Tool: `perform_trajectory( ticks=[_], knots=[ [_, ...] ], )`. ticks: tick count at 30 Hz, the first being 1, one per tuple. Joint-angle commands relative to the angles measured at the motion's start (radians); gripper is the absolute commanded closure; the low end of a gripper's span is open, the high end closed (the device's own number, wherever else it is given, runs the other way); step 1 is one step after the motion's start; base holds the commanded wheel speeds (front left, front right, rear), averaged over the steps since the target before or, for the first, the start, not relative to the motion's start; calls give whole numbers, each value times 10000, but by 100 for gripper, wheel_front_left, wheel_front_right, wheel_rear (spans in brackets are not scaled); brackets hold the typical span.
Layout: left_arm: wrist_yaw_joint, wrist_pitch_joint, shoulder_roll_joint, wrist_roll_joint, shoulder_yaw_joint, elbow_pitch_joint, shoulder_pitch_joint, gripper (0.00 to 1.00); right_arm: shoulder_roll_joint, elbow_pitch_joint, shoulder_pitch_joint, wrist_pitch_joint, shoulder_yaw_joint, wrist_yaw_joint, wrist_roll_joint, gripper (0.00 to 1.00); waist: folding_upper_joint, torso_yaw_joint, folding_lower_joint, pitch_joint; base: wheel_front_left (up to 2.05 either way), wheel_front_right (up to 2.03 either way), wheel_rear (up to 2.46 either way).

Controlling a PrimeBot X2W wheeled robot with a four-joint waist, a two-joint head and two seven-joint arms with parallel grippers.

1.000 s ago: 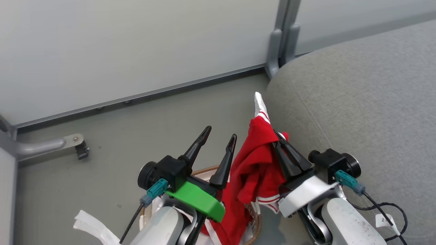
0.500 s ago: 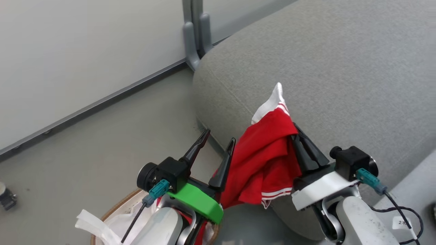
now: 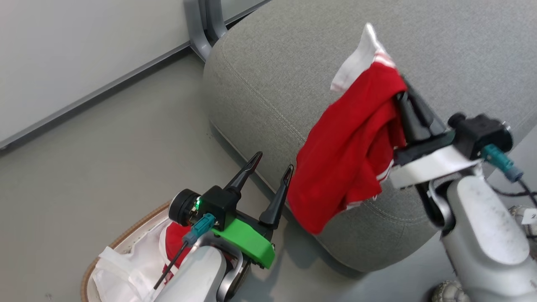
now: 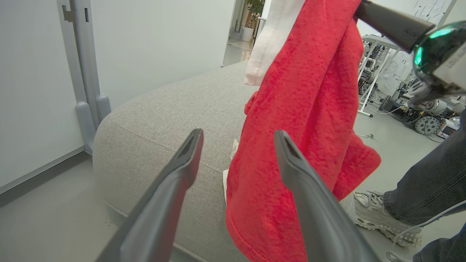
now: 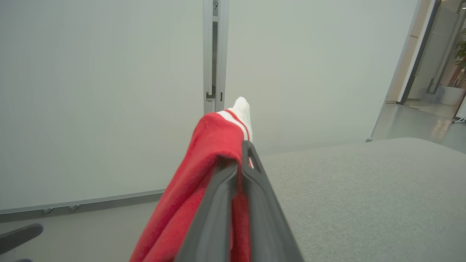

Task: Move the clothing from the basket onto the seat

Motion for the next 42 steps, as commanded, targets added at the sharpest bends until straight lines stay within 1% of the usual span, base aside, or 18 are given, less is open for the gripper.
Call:
perform_trajectory(
  ticks=[1, 7, 11, 16, 21, 25, 31, 36, 40, 41, 42],
  knots=[
    [-29, 5, 54, 140, 12, 41, -228, 0, -192, 27, -428, -48, -157, -14, -94, 100, -1, 28, 0, 468, 0, 0, 0],
    [-47, 5, 53, 461, -133, 261, -711, 0, -1209, 375, -2604, -48, -754, -14, -487, 100, -1, 523, 0, 1542, 0, 0, 0],
    [-41, 5, 70, 662, -289, 371, -1101, 0, -1752, 826, -3914, -46, -1251, -14, -732, 100, -1, 935, 0, 2258, 0, 0, 0],
    [-43, 5, 134, 795, -431, 388, -1513, 0, -2239, 1475, -5255, -48, -1857, -14, -959, 100, -1, 1455, 0, 3035, 0, 0, 0],
    [-44, 5, 192, 874, -608, 293, -1845, 0, -2544, 2156, -6030, -46, -2428, -14, -1307, 100, -1, 1960, 0, 3675, 0, 0, 0],
    [-44, 5, 176, 946, -679, 149, -2047, 0, -2534, 2730, -6183, -46, -2824, -14, -1549, 100, -1, 2361, 0, 4117, 0, 0, 0],
    [-45, 5, 123, 998, -598, 12, -2199, 0, -2254, 3828, -5615, -46, -3412, -14, -1807, 100, -1, 2855, 0, 4569, 0, 0, 0],
    [-45, 5, 100, 1066, -485, 34, -2138, 0, -1921, 4812, -5000, -46, -4135, -14, -2098, 100, -1, 3034, 0, 4729, 0, 0, 0],
    [-45, 5, 95, 1100, -311, 92, -2028, 0, -1650, 5435, -4577, -46, -4746, -14, -2356, 100, -1, 3069, 0, 4598, 0, 0, 0],
    [-45, 5, 94, 1087, -285, 106, -1981, 0, -1630, 5486, -4471, -46, -4868, -14, -2422, 78, -1, 3057, 0, 4529, 0, 0, 0],
    [-45, 5, 87, 1072, -260, 121, -1923, 0, -1639, 5534, -4313, -46, -5010, -14, -2530, 28, -1, 3041, 0, 4439, 0, 0, 0]
  ],
)
